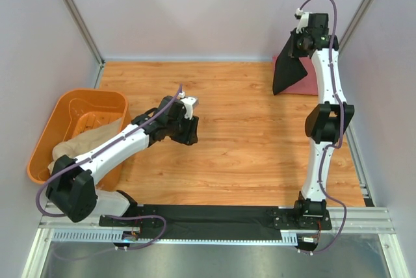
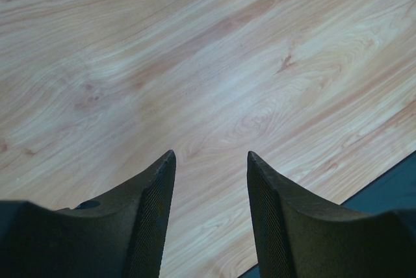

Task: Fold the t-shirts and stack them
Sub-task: Neatly place the folded tshirt to the corner

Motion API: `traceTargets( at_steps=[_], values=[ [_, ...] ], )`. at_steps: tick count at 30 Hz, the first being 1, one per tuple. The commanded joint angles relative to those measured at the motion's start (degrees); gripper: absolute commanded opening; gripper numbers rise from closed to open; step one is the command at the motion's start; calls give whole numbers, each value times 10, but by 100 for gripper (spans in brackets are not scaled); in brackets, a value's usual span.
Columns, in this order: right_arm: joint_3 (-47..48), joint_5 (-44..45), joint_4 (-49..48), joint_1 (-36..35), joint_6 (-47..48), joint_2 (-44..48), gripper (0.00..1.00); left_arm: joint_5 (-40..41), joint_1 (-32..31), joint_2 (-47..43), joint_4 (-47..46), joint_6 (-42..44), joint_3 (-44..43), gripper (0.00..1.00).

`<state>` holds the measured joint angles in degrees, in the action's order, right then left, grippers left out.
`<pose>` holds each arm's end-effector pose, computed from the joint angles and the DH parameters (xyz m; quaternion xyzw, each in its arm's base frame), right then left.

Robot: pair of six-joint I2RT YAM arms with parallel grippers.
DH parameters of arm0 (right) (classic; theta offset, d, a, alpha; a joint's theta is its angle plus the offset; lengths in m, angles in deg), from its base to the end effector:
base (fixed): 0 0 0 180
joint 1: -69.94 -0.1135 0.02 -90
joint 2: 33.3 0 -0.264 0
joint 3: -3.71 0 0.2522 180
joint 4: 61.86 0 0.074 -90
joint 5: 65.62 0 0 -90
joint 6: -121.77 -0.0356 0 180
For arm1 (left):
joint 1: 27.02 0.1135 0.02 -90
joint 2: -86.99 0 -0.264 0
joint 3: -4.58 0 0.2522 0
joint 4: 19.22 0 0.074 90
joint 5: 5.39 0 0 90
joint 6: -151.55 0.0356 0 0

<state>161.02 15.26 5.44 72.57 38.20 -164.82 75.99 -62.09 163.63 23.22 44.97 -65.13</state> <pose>0.5035 -0.0175 0.3485 -0.0628 0.9073 0.0399 0.4138 0.2265 -0.1655 0.2571 0.1760 0.9188 -0.2143 0.2809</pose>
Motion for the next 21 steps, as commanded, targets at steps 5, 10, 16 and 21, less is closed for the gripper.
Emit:
traceTargets(
  at_steps=[5, 10, 16, 21],
  values=[
    [48, -13, -56, 17, 21, -30, 0, -25, 7, 14, 2, -2, -20, 55],
    [48, -11, -83, 25, 19, -34, 0, -32, 9, 27, 6, 1, -27, 55],
    [54, -32, -111, 32, 23, -34, 0, -46, 12, 43, 1, -4, -33, 54],
    [61, -30, -123, 33, 30, -43, 0, -56, 18, 54, -2, -7, -36, 54]
  ],
)
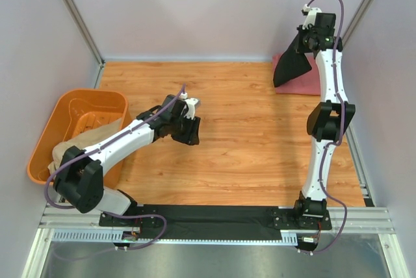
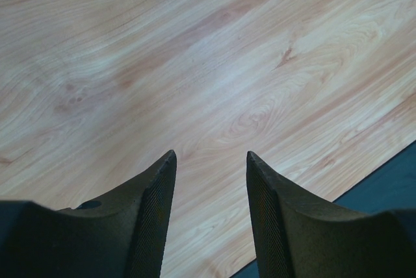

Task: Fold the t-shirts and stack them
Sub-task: Neatly place the folded tshirt to the corner

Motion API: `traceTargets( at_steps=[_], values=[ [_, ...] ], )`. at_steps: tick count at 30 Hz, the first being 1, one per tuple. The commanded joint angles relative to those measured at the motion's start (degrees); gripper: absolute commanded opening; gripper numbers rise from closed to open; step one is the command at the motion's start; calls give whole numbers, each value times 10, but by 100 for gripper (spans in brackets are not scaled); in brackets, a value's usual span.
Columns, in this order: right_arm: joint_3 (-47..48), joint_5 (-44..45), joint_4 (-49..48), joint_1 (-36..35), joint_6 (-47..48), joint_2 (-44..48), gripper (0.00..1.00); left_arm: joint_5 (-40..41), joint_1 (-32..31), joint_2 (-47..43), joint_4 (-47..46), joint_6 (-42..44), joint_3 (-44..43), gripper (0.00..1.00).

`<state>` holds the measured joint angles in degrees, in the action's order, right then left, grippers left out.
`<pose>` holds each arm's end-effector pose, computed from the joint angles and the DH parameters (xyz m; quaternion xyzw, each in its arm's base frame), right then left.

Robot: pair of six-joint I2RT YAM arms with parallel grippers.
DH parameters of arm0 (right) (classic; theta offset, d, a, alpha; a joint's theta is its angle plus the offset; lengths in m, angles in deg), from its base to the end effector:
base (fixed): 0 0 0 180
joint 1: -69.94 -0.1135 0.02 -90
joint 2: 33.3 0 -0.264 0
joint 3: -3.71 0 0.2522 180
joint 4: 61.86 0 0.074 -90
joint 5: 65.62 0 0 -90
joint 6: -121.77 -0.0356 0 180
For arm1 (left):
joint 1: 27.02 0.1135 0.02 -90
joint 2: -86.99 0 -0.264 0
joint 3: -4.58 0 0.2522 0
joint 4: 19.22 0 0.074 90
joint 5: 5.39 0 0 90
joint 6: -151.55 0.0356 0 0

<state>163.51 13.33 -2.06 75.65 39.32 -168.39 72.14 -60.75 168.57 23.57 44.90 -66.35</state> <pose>0.5233 -0.0455 0.3427 -0.0586 0.8824 0.0319 0.4657 0.2402 -0.1696 0.2407 0.1739 0.9284 -0.2260 0.2383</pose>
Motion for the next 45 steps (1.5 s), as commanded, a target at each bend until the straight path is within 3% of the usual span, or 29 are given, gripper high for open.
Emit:
traceTargets(
  at_steps=[1, 45],
  values=[
    [36, -20, -49, 4, 20, -8, 0, -19, 6, 7, -6, -7, -25, 54],
    [44, -65, -148, 141, 10, -186, 0, -89, 10, 125, 13, -58, -76, 54]
  ],
)
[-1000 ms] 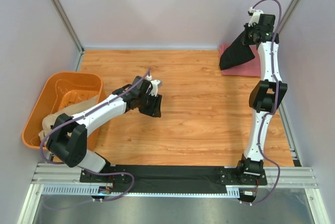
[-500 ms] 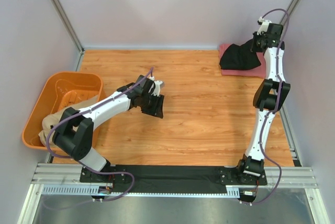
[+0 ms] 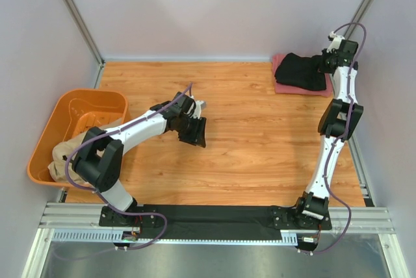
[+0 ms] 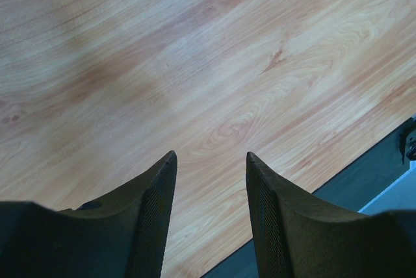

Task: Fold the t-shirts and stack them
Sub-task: Neatly place the folded tshirt to the corner

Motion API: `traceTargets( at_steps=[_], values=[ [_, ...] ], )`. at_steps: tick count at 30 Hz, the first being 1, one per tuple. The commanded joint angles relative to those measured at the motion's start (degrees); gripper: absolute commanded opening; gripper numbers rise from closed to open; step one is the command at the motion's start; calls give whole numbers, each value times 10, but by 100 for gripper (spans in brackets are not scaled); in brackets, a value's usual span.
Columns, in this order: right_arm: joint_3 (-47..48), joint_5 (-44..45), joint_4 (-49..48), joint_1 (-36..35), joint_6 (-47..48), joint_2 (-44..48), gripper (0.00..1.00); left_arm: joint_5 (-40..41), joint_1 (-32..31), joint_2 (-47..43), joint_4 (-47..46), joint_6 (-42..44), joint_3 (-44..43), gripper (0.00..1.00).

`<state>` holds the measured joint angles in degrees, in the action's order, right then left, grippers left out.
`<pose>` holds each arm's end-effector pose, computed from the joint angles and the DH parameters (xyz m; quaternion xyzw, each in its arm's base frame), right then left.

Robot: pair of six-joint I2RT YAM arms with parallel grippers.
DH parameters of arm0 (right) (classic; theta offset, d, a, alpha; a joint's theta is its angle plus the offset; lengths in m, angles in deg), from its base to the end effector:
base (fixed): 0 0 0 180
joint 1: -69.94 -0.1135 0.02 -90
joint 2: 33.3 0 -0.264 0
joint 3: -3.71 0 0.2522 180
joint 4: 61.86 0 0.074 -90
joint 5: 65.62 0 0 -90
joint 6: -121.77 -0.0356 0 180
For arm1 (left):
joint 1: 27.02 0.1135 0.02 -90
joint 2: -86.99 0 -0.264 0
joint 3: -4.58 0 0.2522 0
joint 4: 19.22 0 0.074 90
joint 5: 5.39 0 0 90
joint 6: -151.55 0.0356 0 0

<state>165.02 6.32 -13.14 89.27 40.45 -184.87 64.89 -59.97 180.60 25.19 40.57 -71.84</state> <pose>0.5553 -0.1831 0.2140 0.0154 0.8938 0.0345 0.4470 0.2693 -0.1889 0.2079 0.1414 0.9455 -0.2576 0.1401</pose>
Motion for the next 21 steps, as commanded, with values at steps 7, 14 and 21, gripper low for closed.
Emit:
traceTargets(
  at_steps=[7, 14, 21],
  values=[
    [-28, 14, -15, -14, -47, 43, 0, -23, 3, 4, -17, -28, -23, 54],
    [-43, 17, 21, -50, -74, 138, 0, -22, 3, -34, -27, -38, -20, 54],
    [-45, -17, 68, -117, -47, 201, 0, -8, 3, -74, -31, -37, 11, 54]
  ],
)
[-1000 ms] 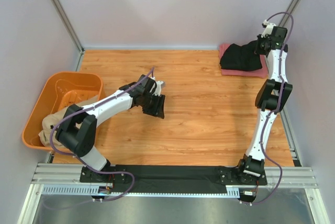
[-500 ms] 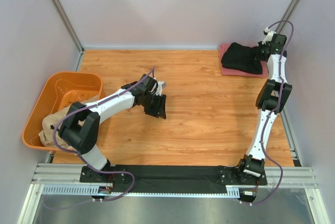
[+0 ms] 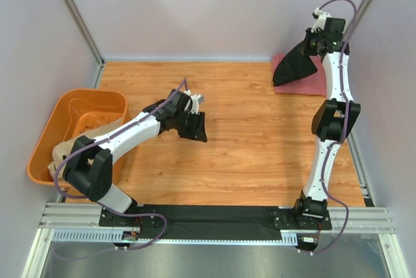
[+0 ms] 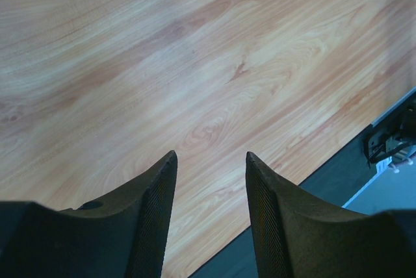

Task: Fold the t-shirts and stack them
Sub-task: Neatly place the folded tshirt to the corner

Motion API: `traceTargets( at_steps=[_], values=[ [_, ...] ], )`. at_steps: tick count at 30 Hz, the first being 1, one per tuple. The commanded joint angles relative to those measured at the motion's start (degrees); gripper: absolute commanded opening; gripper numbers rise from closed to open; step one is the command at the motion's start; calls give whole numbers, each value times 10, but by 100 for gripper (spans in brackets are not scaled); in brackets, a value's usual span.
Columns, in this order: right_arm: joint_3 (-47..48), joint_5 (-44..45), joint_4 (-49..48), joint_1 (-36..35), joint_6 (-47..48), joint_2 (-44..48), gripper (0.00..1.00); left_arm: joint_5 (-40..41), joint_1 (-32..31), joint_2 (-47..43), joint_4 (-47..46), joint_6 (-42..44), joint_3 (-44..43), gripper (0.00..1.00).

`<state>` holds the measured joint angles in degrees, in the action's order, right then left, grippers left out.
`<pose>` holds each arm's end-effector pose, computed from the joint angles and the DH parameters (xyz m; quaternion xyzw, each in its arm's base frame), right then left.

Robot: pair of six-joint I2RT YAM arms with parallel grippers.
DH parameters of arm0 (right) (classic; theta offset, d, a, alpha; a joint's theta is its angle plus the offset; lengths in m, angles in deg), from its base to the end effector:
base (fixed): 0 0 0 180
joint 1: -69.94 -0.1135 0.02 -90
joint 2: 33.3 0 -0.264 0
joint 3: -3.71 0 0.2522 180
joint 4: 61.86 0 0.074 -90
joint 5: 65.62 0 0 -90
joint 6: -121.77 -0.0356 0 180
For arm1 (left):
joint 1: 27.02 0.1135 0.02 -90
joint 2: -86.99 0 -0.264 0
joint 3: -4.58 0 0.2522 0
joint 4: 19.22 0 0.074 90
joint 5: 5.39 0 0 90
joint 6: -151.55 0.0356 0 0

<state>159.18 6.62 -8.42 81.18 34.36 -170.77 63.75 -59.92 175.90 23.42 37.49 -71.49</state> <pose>0.5340 -0.0951 0.3073 -0.0043 0.8810 0.0817 0.4661 0.2632 -0.1854 0.2330 0.1259 0.9323 -0.2911 0.1741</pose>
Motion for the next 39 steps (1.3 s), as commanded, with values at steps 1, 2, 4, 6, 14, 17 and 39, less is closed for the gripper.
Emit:
traceTargets(
  at_steps=[1, 2, 4, 6, 14, 17, 39],
  values=[
    [5, -14, 29, -61, 22, 68, 0, 7, 2, -32, -10, -5, 7, 54],
    [-3, -12, 38, -75, 27, 85, 0, 12, 3, -35, -8, 1, 6, 54],
    [-15, -19, 61, -110, 36, 101, 0, 24, 5, -44, -7, 5, 4, 54],
    [-14, -9, 105, -154, 64, 119, 0, 27, 8, -49, -6, 7, 3, 54],
    [-138, -1, 146, -214, 79, 203, 0, 24, 17, -72, -6, 7, 17, 54],
    [-166, -32, 154, -189, 73, 175, 0, 21, 18, -70, -7, 9, 22, 54],
    [-86, 228, 99, -184, 116, 50, 0, 2, 41, -37, -10, 16, 10, 54]
  ],
)
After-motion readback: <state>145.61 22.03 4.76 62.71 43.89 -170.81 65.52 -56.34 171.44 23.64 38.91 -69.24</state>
